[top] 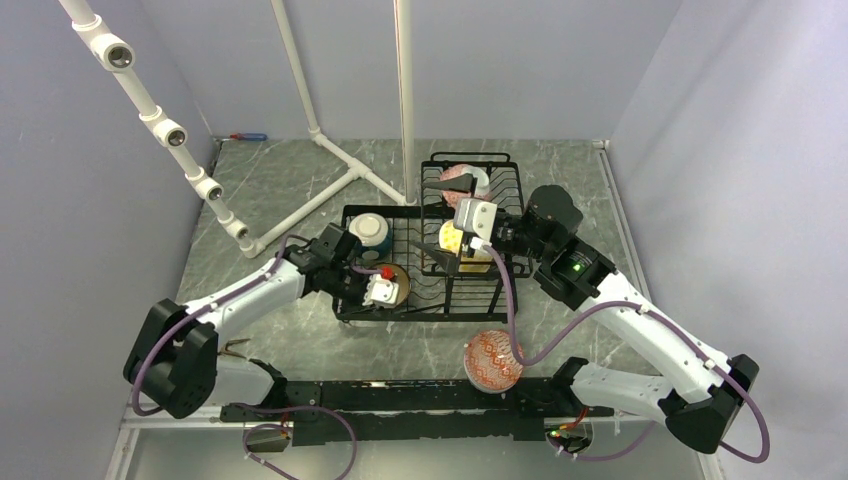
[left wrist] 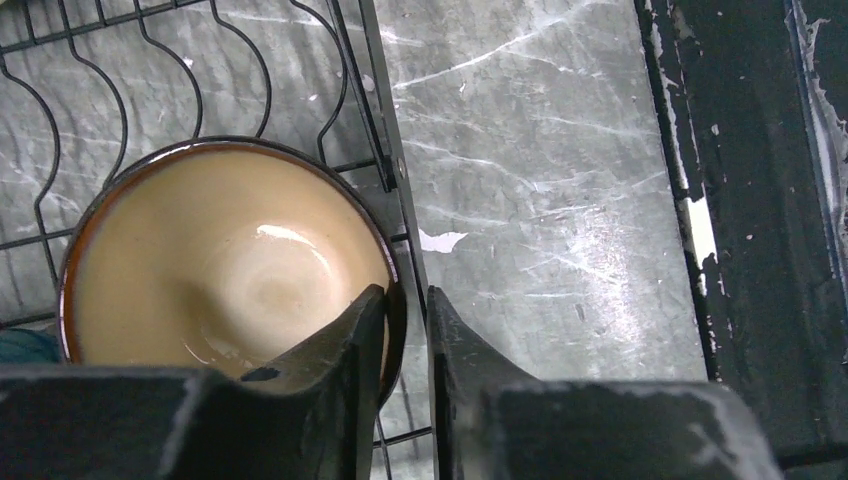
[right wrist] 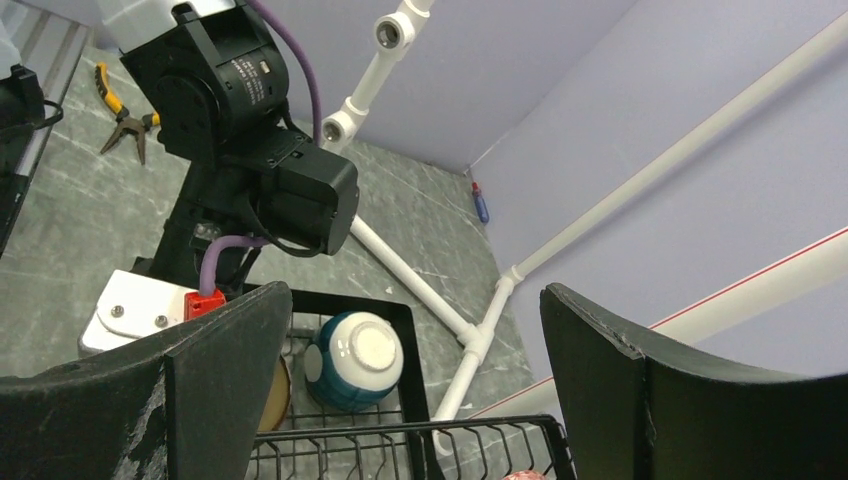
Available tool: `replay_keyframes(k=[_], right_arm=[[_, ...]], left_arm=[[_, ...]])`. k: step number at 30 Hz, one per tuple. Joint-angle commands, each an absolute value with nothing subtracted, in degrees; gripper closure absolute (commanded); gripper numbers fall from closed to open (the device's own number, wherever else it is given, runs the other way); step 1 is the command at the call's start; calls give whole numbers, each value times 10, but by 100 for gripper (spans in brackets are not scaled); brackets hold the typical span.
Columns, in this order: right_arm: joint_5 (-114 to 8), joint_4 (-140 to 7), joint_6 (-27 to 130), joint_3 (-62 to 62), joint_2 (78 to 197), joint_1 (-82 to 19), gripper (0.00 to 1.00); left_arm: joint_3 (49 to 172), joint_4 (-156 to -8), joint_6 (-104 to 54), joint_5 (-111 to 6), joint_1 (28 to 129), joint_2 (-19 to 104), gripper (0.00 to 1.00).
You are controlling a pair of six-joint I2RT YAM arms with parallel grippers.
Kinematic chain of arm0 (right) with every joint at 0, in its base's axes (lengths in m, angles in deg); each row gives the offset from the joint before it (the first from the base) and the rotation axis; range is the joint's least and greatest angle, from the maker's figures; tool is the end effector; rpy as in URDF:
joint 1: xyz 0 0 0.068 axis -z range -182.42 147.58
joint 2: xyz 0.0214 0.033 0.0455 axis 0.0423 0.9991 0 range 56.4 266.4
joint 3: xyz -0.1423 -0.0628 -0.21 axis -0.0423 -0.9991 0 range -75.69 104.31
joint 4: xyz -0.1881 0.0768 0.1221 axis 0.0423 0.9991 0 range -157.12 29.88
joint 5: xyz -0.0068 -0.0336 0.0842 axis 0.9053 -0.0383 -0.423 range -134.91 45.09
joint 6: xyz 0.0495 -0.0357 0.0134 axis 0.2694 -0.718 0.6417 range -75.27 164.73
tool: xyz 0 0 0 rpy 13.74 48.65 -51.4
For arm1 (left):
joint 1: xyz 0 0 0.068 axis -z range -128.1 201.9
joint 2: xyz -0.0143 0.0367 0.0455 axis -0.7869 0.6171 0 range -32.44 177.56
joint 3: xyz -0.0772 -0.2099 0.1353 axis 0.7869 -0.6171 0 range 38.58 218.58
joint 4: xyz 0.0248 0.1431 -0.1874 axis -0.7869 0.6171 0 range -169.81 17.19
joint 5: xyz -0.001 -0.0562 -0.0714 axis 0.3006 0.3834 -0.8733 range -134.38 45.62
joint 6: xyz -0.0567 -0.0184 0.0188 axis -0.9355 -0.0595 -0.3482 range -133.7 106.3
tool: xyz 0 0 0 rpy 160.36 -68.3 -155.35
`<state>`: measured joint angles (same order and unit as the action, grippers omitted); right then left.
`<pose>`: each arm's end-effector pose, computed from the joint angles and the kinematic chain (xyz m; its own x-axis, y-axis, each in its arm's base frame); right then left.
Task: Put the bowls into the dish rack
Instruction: Pick up the bowl from the dish rack.
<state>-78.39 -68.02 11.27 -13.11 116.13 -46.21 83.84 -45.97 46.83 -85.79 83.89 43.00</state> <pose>0.1420 0.1725 0.4095 0.5767 -0.0841 -0.8126 -0.7870 0.2097 -0.5802 0.1733 -0.1454 0.2009 0.1846 0.6545 -0.7332 0.9802 -0.1772 0.0887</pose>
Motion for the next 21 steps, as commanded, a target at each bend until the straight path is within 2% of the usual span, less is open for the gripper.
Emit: replay_keyframes(k=[1,5,21], right_arm=[[-782,-692,110,-135,1146,-461,0],[-785,-692,111,-135,1146,-461,0],[-791,-704,118,-148,1142,-461,0]], left_arm=[[864,-512,474,-831,835,445,81],[873,-507,478,-830,833,453,97],[820,-605,357,-955,798,323,97]])
